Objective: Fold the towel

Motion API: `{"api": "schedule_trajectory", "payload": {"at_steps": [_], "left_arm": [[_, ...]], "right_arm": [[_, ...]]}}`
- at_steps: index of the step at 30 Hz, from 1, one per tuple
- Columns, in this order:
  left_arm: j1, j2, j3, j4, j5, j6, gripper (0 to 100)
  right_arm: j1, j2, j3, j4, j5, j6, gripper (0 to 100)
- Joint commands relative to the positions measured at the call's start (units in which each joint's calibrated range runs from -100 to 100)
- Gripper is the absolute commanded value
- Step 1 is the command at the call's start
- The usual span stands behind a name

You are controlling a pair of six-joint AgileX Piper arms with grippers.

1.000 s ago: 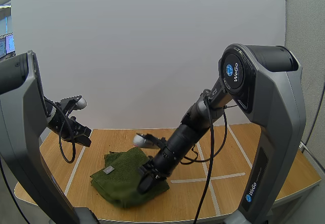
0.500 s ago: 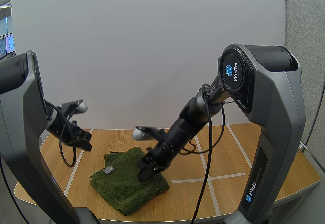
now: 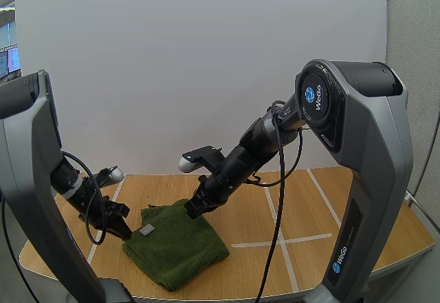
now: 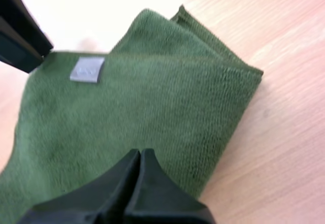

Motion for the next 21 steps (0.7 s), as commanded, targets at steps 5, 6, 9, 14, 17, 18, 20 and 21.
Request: {"api": "schedule_trajectory", "payload": {"at_steps": [5, 6, 9, 14, 17, 18, 20, 21], "left_arm": [[-0.10, 2.1, 0.1, -6.0, 0.9, 2.8, 89], [-0.10, 2.2, 0.1, -5.9, 0.9, 2.8, 89], [-0.10, 3.1, 0.1, -5.5, 0.9, 2.8, 89], [-0.10, 4.6, 0.1, -4.0, 0.9, 2.8, 89], [-0.10, 5.4, 0.2, -3.7, 0.9, 2.8, 89], [-0.10, 5.8, 0.2, -3.5, 0.9, 2.8, 89], [-0.10, 6.6, 0.5, -2.4, 0.9, 2.9, 89], [-0.10, 7.2, 0.5, -1.9, 0.9, 2.9, 89]], "right_arm": [[-2.3, -0.4, -0.3, -3.9, 6.0, -0.7, 0], [-2.6, -0.4, -0.3, -3.9, 6.0, -0.7, 0], [-3.4, -0.4, -0.3, -3.9, 6.6, -0.8, 0], [-3.6, -0.4, -0.3, -3.9, 7.7, -1.6, 0], [-3.6, -0.4, -0.3, -3.8, 7.7, -1.8, 0], [-3.6, -0.4, -0.3, -3.8, 7.7, -1.8, 0], [-3.6, -0.4, -0.3, -3.8, 7.9, -1.8, 0], [-3.6, -0.4, -0.3, -3.8, 8.1, -1.8, 0]]}}
